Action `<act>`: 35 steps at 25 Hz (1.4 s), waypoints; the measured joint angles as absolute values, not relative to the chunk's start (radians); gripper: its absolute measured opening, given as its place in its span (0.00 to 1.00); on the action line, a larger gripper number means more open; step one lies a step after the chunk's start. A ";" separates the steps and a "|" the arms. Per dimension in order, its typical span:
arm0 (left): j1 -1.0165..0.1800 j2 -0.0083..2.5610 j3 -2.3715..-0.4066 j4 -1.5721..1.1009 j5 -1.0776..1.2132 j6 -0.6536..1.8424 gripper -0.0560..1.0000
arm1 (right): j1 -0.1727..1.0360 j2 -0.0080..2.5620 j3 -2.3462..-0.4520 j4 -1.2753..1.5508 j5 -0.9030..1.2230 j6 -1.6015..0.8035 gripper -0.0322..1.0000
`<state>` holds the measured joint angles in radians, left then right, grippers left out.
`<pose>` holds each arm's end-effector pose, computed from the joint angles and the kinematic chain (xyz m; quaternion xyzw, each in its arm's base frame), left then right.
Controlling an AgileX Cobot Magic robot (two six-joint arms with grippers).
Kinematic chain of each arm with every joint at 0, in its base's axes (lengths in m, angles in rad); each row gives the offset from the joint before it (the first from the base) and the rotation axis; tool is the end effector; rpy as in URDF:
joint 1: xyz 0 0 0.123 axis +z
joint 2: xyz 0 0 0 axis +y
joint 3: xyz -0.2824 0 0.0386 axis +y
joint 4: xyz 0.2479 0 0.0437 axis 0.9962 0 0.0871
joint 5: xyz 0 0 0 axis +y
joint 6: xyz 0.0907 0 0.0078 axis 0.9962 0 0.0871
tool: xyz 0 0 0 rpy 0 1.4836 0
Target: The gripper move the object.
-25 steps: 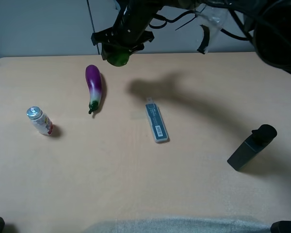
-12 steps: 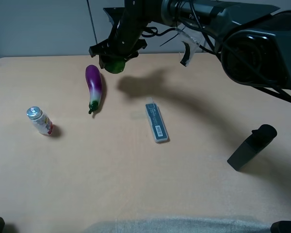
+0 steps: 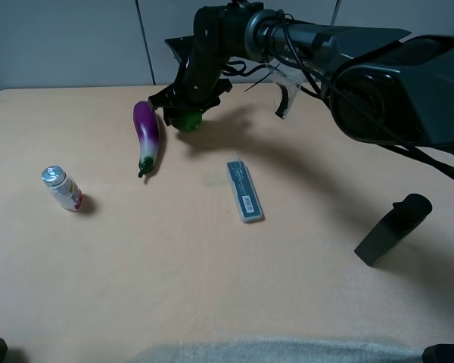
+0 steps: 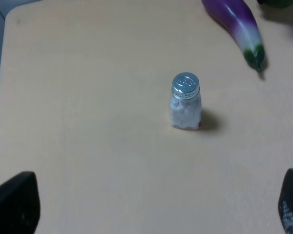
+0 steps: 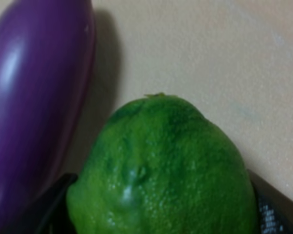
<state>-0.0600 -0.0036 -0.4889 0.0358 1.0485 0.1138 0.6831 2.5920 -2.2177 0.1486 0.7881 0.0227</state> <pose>-0.0035 0.0030 0.2751 0.0734 0.8487 0.0320 0.5228 0.4214 0.3553 0.1082 -0.2777 0.9268 0.1445 0.2074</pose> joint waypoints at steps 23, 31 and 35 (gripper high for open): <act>-0.060 -0.004 -0.489 0.036 1.048 0.114 0.98 | 0.683 2.617 -2.219 0.141 0.787 0.022 0.54; -0.060 -0.004 -0.489 0.036 1.048 0.113 0.98 | 0.683 2.617 -2.219 0.141 0.792 0.021 0.69; -0.060 -0.004 -0.489 0.036 1.048 0.113 0.98 | 0.683 2.614 -2.219 0.141 0.792 0.020 0.69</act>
